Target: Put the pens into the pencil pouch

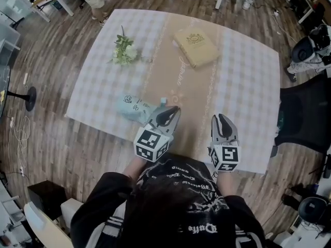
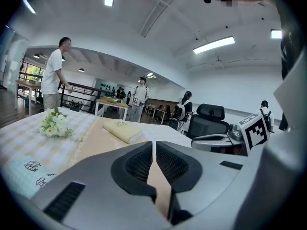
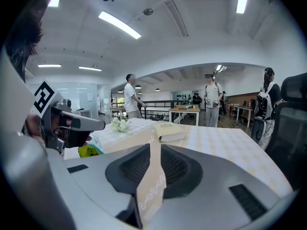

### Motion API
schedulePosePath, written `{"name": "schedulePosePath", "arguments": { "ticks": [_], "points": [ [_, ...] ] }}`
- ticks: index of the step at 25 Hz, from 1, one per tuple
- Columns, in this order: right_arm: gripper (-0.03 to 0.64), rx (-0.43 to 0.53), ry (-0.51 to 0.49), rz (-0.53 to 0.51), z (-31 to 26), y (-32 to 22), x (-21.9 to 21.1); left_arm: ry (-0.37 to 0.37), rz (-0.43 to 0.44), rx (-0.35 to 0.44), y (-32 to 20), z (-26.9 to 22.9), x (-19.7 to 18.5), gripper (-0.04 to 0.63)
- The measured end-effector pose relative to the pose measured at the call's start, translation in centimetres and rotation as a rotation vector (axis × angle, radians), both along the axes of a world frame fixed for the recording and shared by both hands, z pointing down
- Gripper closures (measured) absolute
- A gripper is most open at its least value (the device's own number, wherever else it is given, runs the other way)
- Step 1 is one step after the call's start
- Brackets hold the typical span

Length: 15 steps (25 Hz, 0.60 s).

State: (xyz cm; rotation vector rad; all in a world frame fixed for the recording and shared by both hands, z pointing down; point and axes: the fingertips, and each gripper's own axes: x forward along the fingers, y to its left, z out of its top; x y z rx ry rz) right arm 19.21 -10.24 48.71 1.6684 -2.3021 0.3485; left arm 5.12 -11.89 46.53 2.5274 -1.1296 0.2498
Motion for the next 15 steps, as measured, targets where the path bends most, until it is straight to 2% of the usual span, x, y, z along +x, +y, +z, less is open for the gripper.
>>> {"name": "schedulePosePath", "arguments": {
  "ticks": [4,9,15],
  "points": [
    [0.605,0.011,-0.004,0.016,-0.3,0.0,0.9,-0.003,-0.023,-0.014,0.2,0.5,0.3,0.568],
    [0.607,0.002,0.016,0.004,0.0,0.5,1.5,0.028,-0.054,-0.032,0.5,0.7,0.4,0.575],
    [0.609,0.006,0.048,-0.001,0.2,0.7,1.8,0.018,-0.063,-0.029,0.7,0.7,0.4,0.575]
  ]
}}
